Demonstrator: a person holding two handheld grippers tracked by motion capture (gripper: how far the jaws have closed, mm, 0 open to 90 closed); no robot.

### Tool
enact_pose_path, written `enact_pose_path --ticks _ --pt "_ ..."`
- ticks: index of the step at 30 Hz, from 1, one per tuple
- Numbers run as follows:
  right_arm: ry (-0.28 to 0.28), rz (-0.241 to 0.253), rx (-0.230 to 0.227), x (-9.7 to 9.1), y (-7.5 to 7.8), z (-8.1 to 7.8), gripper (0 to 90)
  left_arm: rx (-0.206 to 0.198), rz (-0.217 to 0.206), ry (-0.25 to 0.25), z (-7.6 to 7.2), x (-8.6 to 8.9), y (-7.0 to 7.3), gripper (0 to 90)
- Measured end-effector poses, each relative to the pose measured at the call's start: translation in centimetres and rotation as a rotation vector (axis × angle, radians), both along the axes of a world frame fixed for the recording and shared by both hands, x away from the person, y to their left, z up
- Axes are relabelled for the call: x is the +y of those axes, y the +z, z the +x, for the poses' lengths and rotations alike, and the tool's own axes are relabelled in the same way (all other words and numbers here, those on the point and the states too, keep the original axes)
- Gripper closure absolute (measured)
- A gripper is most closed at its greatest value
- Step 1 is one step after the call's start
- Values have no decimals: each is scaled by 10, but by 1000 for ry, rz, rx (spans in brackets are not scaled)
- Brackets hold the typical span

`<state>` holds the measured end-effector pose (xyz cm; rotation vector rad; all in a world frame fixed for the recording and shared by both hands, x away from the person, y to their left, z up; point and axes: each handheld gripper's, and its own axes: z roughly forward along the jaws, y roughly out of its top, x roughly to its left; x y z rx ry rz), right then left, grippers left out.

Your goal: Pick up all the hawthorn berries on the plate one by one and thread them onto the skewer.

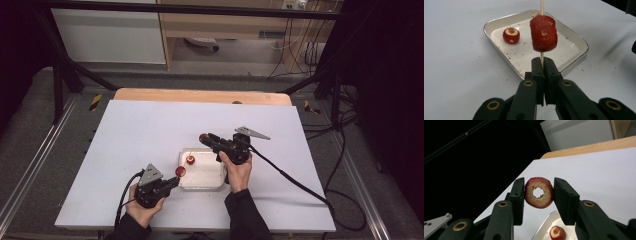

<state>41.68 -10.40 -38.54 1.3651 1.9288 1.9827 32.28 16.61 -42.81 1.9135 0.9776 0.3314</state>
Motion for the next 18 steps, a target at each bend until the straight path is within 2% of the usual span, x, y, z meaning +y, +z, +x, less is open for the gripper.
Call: enact_pose_path --ticks 10,18 --pt "-30 60 -28 0 2 1 624 6 -29 3 5 -12 5 880" --pt "-44 87 -67 -1 3 2 624 -4 -42 8 7 -17 9 880"
